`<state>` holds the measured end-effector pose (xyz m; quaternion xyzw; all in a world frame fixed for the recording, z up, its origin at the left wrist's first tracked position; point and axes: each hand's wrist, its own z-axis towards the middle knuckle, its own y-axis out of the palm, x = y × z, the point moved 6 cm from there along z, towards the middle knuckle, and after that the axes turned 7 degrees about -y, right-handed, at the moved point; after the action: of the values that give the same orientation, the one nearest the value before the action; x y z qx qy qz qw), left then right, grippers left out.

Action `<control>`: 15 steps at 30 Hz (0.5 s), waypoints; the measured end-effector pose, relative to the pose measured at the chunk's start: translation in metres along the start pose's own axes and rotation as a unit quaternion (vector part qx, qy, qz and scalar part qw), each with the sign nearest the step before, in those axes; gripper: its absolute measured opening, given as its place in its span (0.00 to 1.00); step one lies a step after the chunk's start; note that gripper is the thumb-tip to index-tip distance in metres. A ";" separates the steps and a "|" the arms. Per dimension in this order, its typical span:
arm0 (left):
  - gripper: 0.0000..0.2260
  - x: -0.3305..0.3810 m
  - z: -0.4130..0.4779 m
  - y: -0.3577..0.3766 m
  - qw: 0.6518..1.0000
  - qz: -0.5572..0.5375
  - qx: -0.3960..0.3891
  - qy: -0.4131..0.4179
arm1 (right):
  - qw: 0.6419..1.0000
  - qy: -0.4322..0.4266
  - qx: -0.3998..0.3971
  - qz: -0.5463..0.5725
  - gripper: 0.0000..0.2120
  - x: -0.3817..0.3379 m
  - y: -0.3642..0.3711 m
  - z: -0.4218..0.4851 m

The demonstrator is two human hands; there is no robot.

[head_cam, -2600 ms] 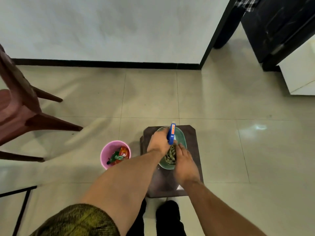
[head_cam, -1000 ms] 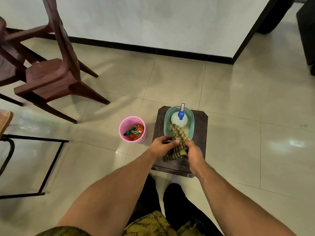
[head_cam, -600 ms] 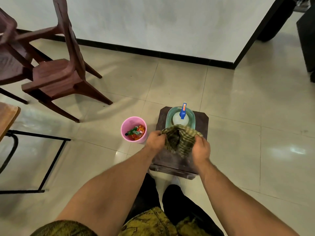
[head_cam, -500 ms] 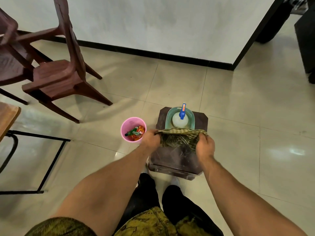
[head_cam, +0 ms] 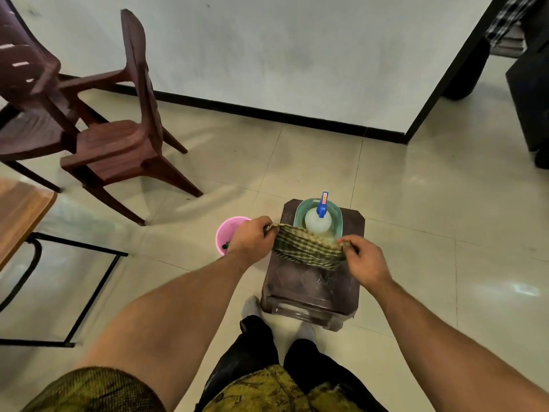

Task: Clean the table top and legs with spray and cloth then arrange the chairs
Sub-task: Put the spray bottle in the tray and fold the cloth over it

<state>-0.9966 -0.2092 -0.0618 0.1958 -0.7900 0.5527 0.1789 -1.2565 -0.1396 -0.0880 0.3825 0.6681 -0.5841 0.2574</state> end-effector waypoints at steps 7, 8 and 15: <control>0.09 -0.005 -0.008 -0.004 0.999 0.039 -0.006 0.019 | 0.982 0.037 0.142 0.121 0.10 -0.007 -0.009 -0.013; 0.10 -0.008 -0.009 -0.003 0.999 0.037 -0.008 0.007 | 0.979 0.032 0.142 0.142 0.10 -0.014 -0.009 -0.013; 0.37 0.021 -0.026 0.012 0.984 -0.038 -0.168 0.042 | 0.996 -0.084 0.003 0.035 0.09 -0.063 0.012 -0.003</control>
<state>-1.0192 -0.1832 -0.0528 0.1691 -0.8553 0.4128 0.2634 -1.2102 -0.1497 -0.0442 0.3558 0.6287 -0.6066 0.3321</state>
